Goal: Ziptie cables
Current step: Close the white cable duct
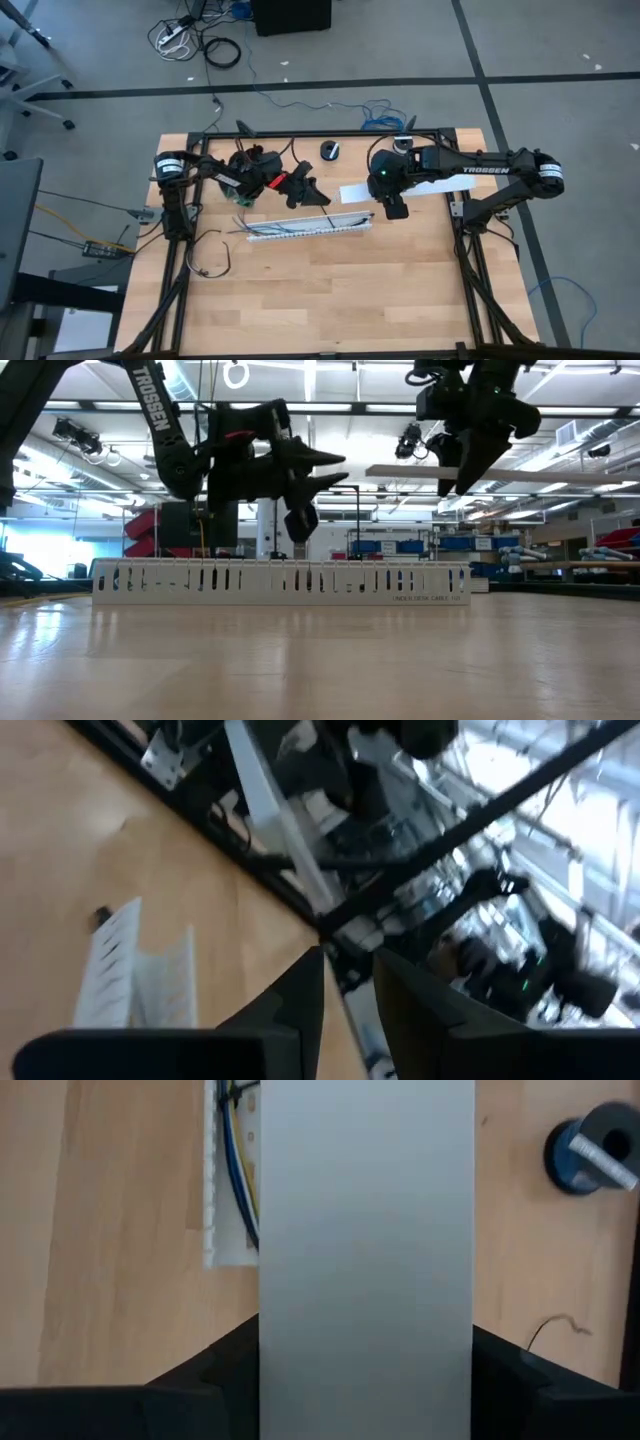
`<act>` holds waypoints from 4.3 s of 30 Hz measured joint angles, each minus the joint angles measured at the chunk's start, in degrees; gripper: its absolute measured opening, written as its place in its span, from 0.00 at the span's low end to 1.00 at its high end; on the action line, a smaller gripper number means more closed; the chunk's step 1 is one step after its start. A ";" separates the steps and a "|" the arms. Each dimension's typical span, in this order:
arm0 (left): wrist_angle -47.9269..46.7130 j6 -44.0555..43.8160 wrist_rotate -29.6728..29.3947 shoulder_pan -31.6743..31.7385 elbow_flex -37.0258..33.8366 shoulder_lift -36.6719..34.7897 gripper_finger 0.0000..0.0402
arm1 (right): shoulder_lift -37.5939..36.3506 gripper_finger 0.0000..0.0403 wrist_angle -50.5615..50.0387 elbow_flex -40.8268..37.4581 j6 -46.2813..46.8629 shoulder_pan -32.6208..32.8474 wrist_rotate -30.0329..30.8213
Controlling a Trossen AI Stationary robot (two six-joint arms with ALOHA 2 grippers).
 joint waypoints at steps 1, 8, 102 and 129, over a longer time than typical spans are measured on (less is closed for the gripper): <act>-0.55 1.56 0.73 0.30 -0.30 0.00 0.21 | 0.00 0.56 -0.69 0.00 0.33 0.00 0.00; -1.57 11.79 6.62 1.67 -0.71 -0.55 0.21 | 0.00 0.57 -2.76 0.00 2.61 -0.02 -2.79; -72.54 58.80 -44.89 -17.49 26.60 3.18 0.80 | 0.00 0.57 4.23 -11.45 -3.19 -4.44 -7.39; -81.82 53.79 -44.91 -17.53 26.61 5.68 0.59 | -0.02 0.57 4.89 -11.50 -3.02 -4.46 -7.37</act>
